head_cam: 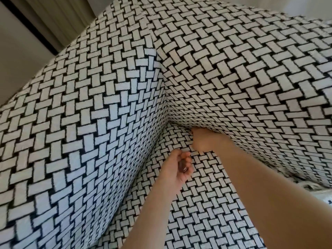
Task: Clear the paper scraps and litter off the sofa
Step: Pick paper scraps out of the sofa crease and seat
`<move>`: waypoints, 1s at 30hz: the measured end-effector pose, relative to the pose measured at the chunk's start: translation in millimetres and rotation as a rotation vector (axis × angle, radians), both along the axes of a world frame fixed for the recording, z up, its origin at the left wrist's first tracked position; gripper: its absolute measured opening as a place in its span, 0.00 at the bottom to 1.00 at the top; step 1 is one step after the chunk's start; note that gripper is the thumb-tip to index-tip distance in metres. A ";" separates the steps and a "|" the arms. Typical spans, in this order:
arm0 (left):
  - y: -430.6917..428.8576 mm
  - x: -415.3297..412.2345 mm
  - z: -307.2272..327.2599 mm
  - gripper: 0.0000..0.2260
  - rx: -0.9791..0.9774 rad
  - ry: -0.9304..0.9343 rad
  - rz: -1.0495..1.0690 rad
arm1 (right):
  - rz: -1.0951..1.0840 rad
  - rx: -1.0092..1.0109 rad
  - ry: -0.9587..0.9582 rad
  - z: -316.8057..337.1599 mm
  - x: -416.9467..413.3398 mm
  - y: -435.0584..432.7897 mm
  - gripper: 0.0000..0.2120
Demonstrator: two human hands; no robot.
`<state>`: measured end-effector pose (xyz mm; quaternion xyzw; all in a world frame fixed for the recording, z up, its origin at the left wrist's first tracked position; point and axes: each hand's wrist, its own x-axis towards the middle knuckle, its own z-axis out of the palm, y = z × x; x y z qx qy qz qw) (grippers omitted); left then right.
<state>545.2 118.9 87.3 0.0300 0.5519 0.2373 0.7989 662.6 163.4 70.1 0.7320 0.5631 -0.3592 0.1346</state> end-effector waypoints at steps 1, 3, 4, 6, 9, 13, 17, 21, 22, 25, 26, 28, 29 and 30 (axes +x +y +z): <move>0.5 -0.1 -0.8 0.14 -0.003 0.000 -0.001 | 0.005 -0.004 0.020 0.9 3.0 -1.0 0.16; 2.9 0.4 -1.0 0.13 -0.011 -0.009 0.009 | 0.000 0.011 0.025 0.0 6.9 -4.1 0.18; 4.5 1.8 -0.8 0.14 -0.015 -0.014 0.020 | 0.001 0.014 0.026 -0.8 8.3 -4.3 0.18; 8.6 4.1 -0.9 0.15 -0.006 -0.006 0.036 | 0.007 -0.014 0.037 -3.4 9.1 -2.0 0.16; 14.6 4.0 -2.4 0.15 0.025 0.003 0.044 | 0.080 -0.027 -0.013 -3.5 7.6 2.1 0.11; 15.3 3.8 -2.5 0.14 0.033 -0.016 0.064 | 0.145 -0.008 -0.050 -2.4 7.5 1.5 0.15; 15.7 4.7 -1.3 0.14 0.057 -0.017 0.052 | 0.167 0.069 -0.054 3.9 7.1 -11.0 0.21; 15.0 5.0 0.2 0.14 0.112 -0.019 -0.045 | 0.269 0.307 -0.142 9.5 5.2 -29.7 0.16; 14.1 4.5 0.2 0.14 0.117 -0.028 -0.040 | 0.295 0.344 -0.149 11.5 6.1 -32.4 0.17; 11.7 5.9 0.1 0.14 0.095 -0.076 0.045 | 0.346 0.378 -0.153 18.5 13.2 -39.5 0.19; 10.6 7.4 0.1 0.15 0.097 -0.087 0.065 | 0.335 0.392 -0.141 21.2 15.5 -41.2 0.19; 7.9 10.4 0.8 0.15 0.118 -0.075 0.065 | 0.232 0.486 -0.049 24.7 17.3 -45.4 0.17; 7.0 11.9 1.1 0.14 0.124 -0.073 0.066 | 0.163 0.580 0.040 26.5 15.9 -48.4 0.15; 6.6 11.9 1.2 0.14 0.119 -0.079 0.081 | 0.139 0.684 0.153 26.5 13.1 -52.6 0.12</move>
